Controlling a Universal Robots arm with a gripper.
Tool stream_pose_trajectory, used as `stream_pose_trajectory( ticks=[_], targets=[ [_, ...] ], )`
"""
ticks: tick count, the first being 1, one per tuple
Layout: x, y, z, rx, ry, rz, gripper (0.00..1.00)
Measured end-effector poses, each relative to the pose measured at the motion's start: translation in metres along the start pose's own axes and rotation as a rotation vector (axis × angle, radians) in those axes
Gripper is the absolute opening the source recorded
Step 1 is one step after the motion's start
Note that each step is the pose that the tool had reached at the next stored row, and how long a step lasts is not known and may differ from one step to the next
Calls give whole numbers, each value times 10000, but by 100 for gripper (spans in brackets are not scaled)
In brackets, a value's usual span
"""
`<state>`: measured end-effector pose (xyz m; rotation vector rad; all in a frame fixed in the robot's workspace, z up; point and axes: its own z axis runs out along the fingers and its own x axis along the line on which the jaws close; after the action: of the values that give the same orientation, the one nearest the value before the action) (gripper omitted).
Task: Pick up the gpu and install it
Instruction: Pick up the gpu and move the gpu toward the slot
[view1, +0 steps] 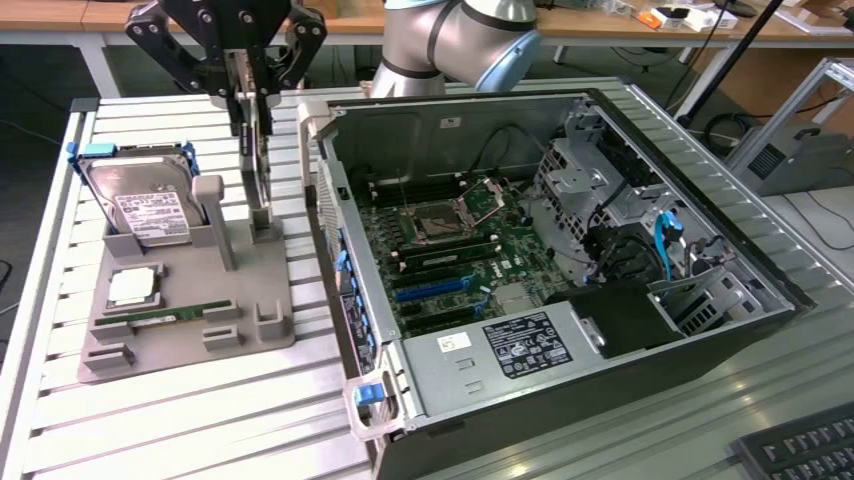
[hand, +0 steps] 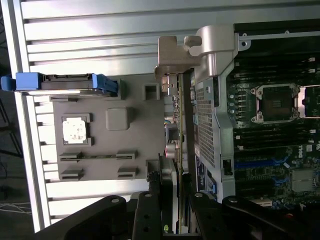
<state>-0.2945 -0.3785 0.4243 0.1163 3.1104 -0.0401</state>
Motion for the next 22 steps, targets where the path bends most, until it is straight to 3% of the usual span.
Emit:
stream_pose_trajectory(
  ticks=[22],
  targets=[
    [-58,4,2,0,0,0,27]
  ],
)
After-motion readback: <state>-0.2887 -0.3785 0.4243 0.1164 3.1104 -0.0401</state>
